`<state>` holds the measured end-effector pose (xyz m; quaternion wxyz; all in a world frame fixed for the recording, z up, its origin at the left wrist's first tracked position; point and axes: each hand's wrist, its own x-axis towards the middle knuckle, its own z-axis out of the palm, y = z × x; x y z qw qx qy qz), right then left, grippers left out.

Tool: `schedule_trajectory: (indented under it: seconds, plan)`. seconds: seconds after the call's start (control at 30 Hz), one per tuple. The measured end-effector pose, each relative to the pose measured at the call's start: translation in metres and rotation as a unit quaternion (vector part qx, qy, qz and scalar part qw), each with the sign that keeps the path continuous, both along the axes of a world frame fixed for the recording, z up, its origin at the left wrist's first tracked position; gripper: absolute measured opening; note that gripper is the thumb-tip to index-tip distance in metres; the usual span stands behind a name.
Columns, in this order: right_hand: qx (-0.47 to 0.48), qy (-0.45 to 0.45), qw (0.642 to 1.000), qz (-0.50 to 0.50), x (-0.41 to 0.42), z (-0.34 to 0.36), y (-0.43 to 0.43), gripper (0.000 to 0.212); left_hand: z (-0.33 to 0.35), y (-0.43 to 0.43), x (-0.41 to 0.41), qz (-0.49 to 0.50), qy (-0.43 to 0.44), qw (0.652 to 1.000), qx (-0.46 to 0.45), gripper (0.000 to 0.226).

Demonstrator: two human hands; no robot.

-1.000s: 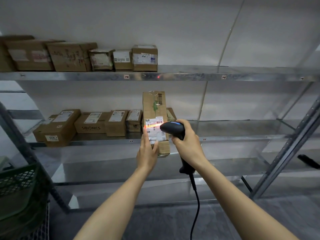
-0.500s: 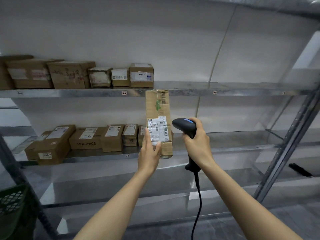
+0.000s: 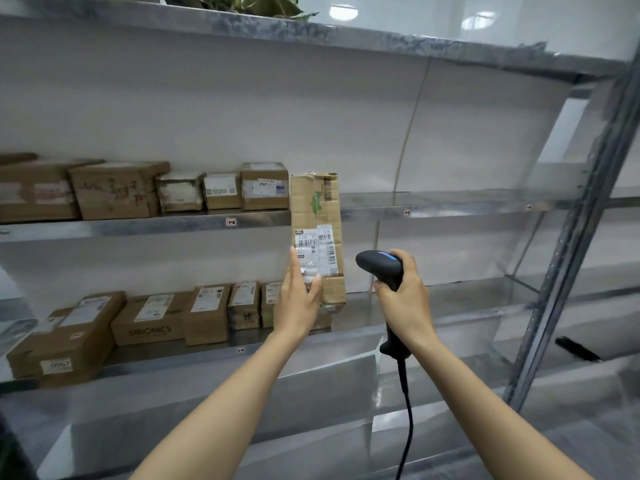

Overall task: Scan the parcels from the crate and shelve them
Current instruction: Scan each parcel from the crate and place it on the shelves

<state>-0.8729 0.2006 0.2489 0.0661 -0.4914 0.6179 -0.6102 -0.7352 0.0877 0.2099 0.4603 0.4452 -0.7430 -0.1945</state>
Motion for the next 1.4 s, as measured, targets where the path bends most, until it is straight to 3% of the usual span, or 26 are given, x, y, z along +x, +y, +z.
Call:
schedule_trajectory:
  seconds: [0.27, 0.57, 0.93, 1.03, 1.23, 1.4]
  plan:
    - [0.009, 0.008, 1.0, 0.001, -0.033, 0.005, -0.028, 0.046, 0.038, -0.029, -0.032, 0.007, 0.011, 1.0, -0.018, 0.071]
    - [0.017, 0.029, 0.998, 0.058, -0.086, 0.018, -0.075, 0.048, 0.063, -0.063, -0.066, 0.098, -0.006, 0.995, -0.008, 0.07]
    - [0.01, 0.026, 0.993, 0.114, -0.11, 0.021, -0.111, 0.049, 0.093, -0.072, -0.082, 0.13, -0.027, 0.989, -0.068, 0.062]
    - [0.006, 0.02, 0.994, 0.11, -0.11, 0.019, -0.114, 0.048, 0.097, -0.074, -0.082, 0.123, -0.059, 0.99, -0.041, 0.073]
    - [0.003, 0.014, 0.995, 0.098, -0.113, 0.018, -0.118, 0.049, 0.103, -0.076, -0.077, 0.032, -0.058, 0.997, 0.047, 0.118]
    - [0.004, 0.012, 0.996, 0.093, -0.113, 0.017, -0.118, 0.05, 0.104, -0.078, -0.074, -0.006, -0.065, 0.995, 0.072, 0.129]
